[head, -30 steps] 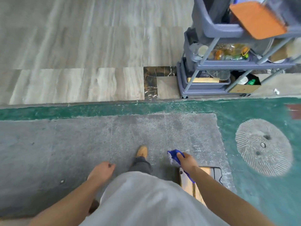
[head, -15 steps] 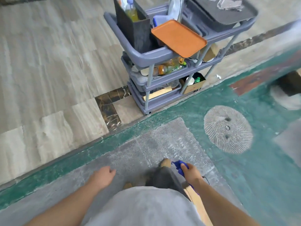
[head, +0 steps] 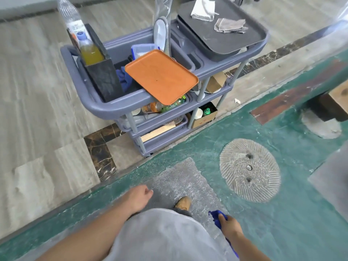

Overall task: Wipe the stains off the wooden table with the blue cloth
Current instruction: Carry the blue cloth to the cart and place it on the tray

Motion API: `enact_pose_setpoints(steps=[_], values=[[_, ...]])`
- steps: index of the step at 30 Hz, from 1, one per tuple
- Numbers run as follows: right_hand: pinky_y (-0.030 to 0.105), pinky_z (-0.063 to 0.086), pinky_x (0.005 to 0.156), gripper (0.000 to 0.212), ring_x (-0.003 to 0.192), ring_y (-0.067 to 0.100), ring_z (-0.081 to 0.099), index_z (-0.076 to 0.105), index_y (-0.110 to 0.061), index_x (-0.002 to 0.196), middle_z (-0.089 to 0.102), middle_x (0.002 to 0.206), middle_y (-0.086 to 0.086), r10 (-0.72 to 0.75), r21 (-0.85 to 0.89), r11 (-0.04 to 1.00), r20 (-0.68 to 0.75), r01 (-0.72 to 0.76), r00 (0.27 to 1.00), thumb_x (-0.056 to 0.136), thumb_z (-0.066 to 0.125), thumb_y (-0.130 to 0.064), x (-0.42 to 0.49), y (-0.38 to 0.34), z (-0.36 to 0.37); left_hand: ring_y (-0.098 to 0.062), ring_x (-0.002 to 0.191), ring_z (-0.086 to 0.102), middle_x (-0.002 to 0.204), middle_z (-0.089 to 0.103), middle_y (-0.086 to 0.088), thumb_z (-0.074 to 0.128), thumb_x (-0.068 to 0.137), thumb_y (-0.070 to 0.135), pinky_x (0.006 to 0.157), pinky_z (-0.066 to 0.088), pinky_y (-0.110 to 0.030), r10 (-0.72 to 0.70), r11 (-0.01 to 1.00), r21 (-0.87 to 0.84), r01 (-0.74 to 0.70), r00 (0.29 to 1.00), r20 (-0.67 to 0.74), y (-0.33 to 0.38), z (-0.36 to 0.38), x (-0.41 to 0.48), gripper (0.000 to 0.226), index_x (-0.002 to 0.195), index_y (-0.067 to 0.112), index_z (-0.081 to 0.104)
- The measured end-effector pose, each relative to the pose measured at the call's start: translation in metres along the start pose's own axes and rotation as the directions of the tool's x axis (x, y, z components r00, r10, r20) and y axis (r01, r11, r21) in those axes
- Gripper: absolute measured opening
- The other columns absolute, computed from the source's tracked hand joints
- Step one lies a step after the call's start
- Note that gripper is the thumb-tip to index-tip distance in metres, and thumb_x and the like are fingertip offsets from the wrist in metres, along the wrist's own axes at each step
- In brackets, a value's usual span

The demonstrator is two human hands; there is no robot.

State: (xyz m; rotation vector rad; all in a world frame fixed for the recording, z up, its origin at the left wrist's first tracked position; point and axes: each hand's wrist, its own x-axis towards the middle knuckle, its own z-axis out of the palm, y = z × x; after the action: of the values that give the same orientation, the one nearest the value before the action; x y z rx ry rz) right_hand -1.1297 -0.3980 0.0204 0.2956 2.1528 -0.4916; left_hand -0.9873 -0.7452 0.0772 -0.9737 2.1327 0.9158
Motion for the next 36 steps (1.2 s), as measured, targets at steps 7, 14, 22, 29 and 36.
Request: enact_pose_setpoints(steps=[7, 14, 22, 29, 36], values=[[0.039, 0.058, 0.093, 0.051, 0.084, 0.015, 0.076, 0.074, -0.026, 0.098, 0.08, 0.082, -0.01, -0.181, 0.099, 0.981, 0.124, 0.17, 0.976, 0.081, 0.046, -0.065, 0.075, -0.096, -0.038, -0.015, 0.095, 0.066, 0.105, 0.071, 0.006, 0.045, 0.104, 0.049, 0.087, 0.053, -0.035, -0.072, 0.997, -0.035, 0.069, 0.993, -0.092, 0.059, -0.04, 0.035, 0.032, 0.105, 0.026, 0.067], [0.029, 0.049, 0.09, 0.033, 0.091, 0.009, 0.067, 0.078, -0.019, 0.11, 0.075, 0.111, 0.021, -0.586, 0.411, 0.787, 0.268, 0.46, 0.765, 0.106, 0.052, -0.039, 0.005, -0.283, -0.103, -0.014, 0.1, 0.07, 0.119, 0.072, 0.002, 0.042, 0.105, 0.048, 0.092, 0.056, -0.038, -0.111, 0.989, -0.126, 0.071, 0.933, -0.342, 0.089, -0.113, 0.055, 0.038, 0.125, 0.026, 0.066], [0.013, 0.047, 0.091, 0.031, 0.106, -0.001, 0.067, 0.071, -0.028, 0.124, 0.076, 0.11, -0.018, -0.868, 0.485, 0.477, 0.13, 0.733, 0.479, 0.111, 0.044, -0.022, -0.031, -0.462, -0.159, -0.028, 0.122, 0.059, 0.133, 0.063, -0.007, 0.051, 0.104, 0.036, 0.106, 0.046, -0.045, -0.11, 0.981, -0.189, -0.038, 0.692, -0.713, 0.128, -0.212, 0.097, 0.043, 0.137, 0.01, 0.062], [0.051, 0.03, 0.121, 0.054, 0.152, 0.016, 0.032, 0.054, -0.03, 0.147, 0.048, 0.157, -0.005, -0.951, -0.244, 0.249, 0.121, 0.937, 0.284, 0.104, 0.033, -0.054, 0.05, -0.587, -0.119, -0.031, 0.14, 0.046, 0.145, 0.051, -0.008, 0.049, 0.096, 0.052, 0.11, 0.038, -0.052, -0.142, 0.99, -0.113, 0.086, 0.647, -0.75, 0.135, -0.242, 0.158, 0.059, 0.141, 0.014, 0.056], [0.047, 0.013, 0.126, 0.068, 0.16, 0.019, -0.009, 0.013, -0.03, 0.165, 0.0, 0.174, -0.004, -0.871, -0.612, 0.066, 0.35, 0.788, 0.345, 0.105, 0.026, -0.061, 0.065, -0.617, -0.09, -0.03, 0.139, 0.051, 0.144, 0.057, -0.009, 0.044, 0.093, 0.053, 0.112, 0.034, -0.049, -0.135, 0.99, -0.072, 0.123, 0.639, -0.757, 0.132, -0.234, 0.176, 0.063, 0.137, 0.012, 0.061]])
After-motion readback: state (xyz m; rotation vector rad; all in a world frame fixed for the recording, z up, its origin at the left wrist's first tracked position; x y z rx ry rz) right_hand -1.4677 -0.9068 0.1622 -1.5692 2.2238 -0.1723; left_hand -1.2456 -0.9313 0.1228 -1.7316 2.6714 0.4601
